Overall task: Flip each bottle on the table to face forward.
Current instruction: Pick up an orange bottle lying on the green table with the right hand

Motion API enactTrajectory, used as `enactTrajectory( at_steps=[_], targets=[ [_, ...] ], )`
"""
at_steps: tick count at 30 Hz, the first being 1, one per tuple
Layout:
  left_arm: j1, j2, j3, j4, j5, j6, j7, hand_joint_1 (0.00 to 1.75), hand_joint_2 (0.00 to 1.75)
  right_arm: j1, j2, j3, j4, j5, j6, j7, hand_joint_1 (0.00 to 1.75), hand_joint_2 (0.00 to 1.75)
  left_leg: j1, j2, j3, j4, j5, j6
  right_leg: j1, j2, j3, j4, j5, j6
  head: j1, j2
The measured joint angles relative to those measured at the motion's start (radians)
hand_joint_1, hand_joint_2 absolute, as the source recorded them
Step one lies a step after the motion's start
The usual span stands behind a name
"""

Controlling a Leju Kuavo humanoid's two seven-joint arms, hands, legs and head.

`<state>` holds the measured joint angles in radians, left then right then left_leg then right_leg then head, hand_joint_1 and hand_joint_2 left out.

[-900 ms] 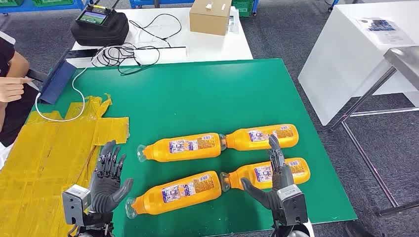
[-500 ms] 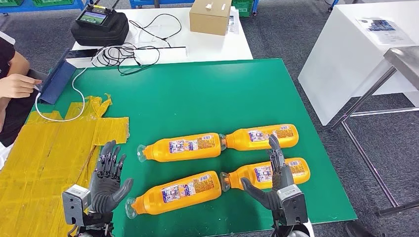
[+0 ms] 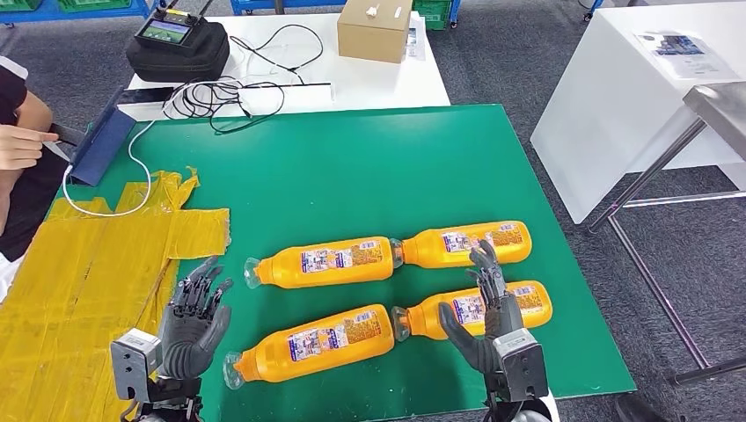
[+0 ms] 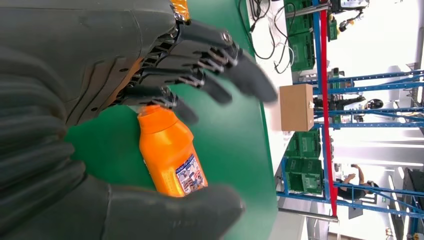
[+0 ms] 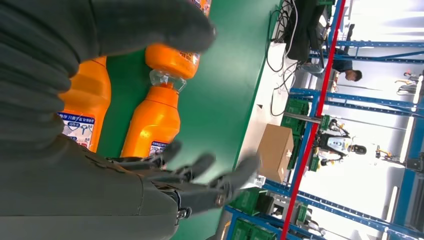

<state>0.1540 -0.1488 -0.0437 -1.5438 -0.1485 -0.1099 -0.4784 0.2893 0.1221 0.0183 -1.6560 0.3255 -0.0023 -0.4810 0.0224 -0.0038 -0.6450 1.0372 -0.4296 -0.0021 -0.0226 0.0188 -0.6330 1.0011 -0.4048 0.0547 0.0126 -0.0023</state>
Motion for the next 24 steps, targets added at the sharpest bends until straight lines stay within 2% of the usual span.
enactTrajectory(
  at_steps=[5,9,11,14,16,20,21,23,24],
  targets=[
    [0.000,0.000,0.000,0.000,0.000,0.000,0.000,1.75,1.75,0.000,0.000,0.000,0.000,0.000,0.000,0.000,1.60,1.75,0.000,0.000,0.000,0.000,0.000,0.000,0.000,0.000,0.000,0.000,0.000,0.000,0.000,0.000],
    [0.000,0.000,0.000,0.000,-0.003,0.007,-0.004,1.75,1.75,0.000,0.000,0.000,0.000,0.000,-0.004,-0.002,1.73,1.75,0.000,0.000,0.000,0.000,0.000,0.000,0.000,0.000,0.000,0.000,0.000,0.000,0.000,0.000],
    [0.000,-0.004,-0.004,-0.002,-0.018,0.055,-0.026,1.75,1.75,-0.010,0.008,0.008,0.001,0.000,-0.040,-0.018,1.74,1.75,0.000,0.000,-0.001,0.000,0.000,0.000,0.000,0.000,0.000,0.000,0.000,0.000,0.000,0.000],
    [-0.006,-0.013,-0.044,-0.023,-0.036,0.215,-0.065,1.75,1.75,-0.068,0.038,0.076,0.010,-0.016,-0.188,-0.035,1.75,1.75,0.000,0.001,0.001,0.000,0.000,0.000,0.000,0.001,0.000,0.000,0.001,0.000,0.000,0.000],
    [-0.016,-0.014,-0.085,-0.036,-0.031,0.283,-0.069,1.75,1.75,-0.106,0.046,0.140,0.017,-0.032,-0.266,-0.029,1.72,1.75,0.000,0.000,0.003,0.000,0.001,0.000,0.000,0.000,0.002,0.000,0.000,0.000,0.000,0.000],
    [-0.024,-0.006,-0.127,-0.043,-0.019,0.308,-0.078,1.75,1.75,-0.141,0.038,0.214,0.023,-0.051,-0.300,-0.026,1.29,1.75,0.000,-0.001,0.003,0.000,0.001,0.001,0.000,-0.001,0.004,0.000,0.000,0.000,0.000,0.000],
    [-0.028,-0.004,-0.131,-0.043,-0.018,0.309,-0.081,1.75,1.75,-0.148,0.035,0.225,0.024,-0.047,-0.301,-0.026,1.29,1.75,0.000,-0.001,0.003,0.000,0.001,0.001,0.000,-0.001,0.004,0.000,0.000,0.000,0.000,0.000],
    [-0.034,0.000,-0.137,-0.043,-0.017,0.310,-0.084,1.70,1.75,-0.160,0.027,0.245,0.025,-0.037,-0.302,-0.022,0.65,1.75,0.000,-0.001,0.003,0.000,0.001,0.001,0.000,-0.001,0.004,0.000,0.000,0.000,0.000,0.000],
    [-0.036,0.002,-0.139,-0.043,-0.017,0.310,-0.085,1.27,1.75,-0.165,0.023,0.253,0.026,-0.033,-0.302,-0.019,0.32,1.75,0.000,-0.001,0.003,0.000,0.001,0.001,0.000,-0.001,0.004,0.000,0.000,0.000,0.000,0.000]
  ],
)
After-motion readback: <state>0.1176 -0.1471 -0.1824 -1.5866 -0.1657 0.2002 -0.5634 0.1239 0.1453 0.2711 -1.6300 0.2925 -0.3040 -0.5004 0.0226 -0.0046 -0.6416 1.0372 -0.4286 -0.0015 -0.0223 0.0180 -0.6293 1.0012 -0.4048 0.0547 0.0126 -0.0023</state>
